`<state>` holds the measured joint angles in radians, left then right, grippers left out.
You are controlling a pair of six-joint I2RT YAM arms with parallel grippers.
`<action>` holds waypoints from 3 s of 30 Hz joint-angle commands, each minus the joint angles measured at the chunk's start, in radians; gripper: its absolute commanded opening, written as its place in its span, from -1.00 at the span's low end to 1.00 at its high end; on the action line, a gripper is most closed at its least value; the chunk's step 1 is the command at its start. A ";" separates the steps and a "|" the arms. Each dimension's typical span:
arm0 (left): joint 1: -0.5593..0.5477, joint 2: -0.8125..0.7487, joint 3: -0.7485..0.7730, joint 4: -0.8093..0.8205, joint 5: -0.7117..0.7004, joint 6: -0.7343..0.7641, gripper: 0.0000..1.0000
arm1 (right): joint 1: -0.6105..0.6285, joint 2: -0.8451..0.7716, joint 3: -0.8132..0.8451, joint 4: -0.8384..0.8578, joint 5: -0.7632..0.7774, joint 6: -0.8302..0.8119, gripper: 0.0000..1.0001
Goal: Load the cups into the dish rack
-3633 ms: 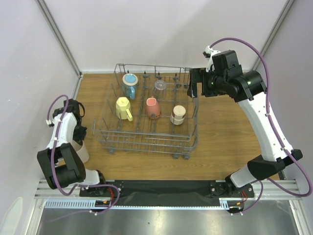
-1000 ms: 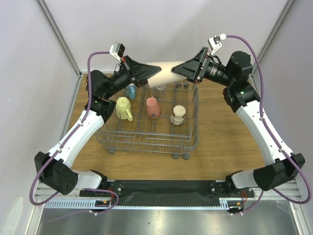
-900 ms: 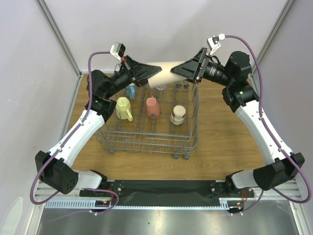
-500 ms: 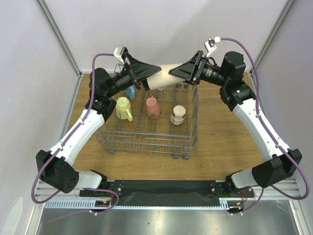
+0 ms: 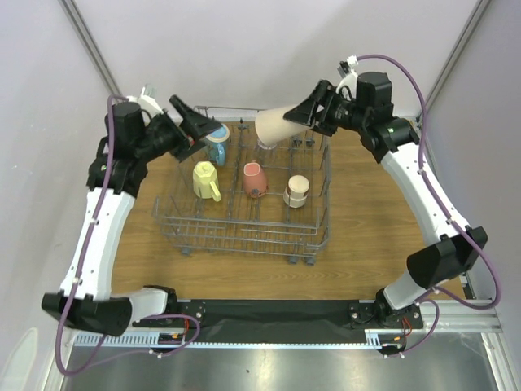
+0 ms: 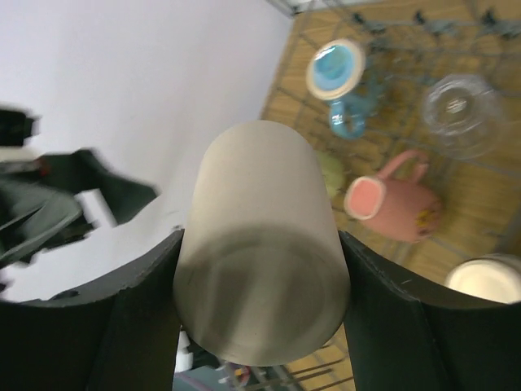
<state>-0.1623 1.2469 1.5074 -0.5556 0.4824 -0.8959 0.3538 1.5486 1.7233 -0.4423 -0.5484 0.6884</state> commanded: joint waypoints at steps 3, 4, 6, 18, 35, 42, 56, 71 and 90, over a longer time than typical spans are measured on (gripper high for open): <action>0.021 -0.072 0.054 -0.210 -0.085 0.169 0.99 | 0.048 0.080 0.218 -0.201 0.238 -0.200 -1.00; 0.021 -0.070 0.063 -0.217 -0.081 0.175 0.99 | 0.059 0.114 0.238 -0.225 0.267 -0.222 -1.00; 0.021 -0.061 0.080 -0.224 -0.073 0.186 0.99 | 0.091 0.151 0.291 -0.309 0.385 -0.286 -1.00; 0.026 -0.058 0.108 -0.283 -0.070 0.238 1.00 | 0.244 0.401 0.545 -0.525 0.826 -0.507 -1.00; 0.047 -0.047 0.103 -0.270 -0.050 0.242 0.99 | 0.235 0.493 0.541 -0.509 0.970 -0.467 -1.00; 0.053 -0.040 0.112 -0.270 -0.044 0.241 0.99 | 0.208 0.530 0.567 -0.509 0.947 -0.445 -1.00; 0.081 -0.058 0.091 -0.267 -0.045 0.238 0.99 | 0.197 0.584 0.570 -0.527 0.872 -0.406 -0.96; 0.086 -0.055 0.077 -0.244 -0.015 0.212 0.99 | 0.189 0.599 0.533 -0.595 0.871 -0.389 -0.47; 0.086 -0.076 0.080 -0.271 0.001 0.206 0.99 | 0.191 0.604 0.539 -0.639 0.851 -0.392 0.70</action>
<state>-0.0864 1.1973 1.5749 -0.8337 0.4568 -0.6811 0.5457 2.1490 2.2456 -1.0599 0.3016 0.2955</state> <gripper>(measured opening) 0.996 0.838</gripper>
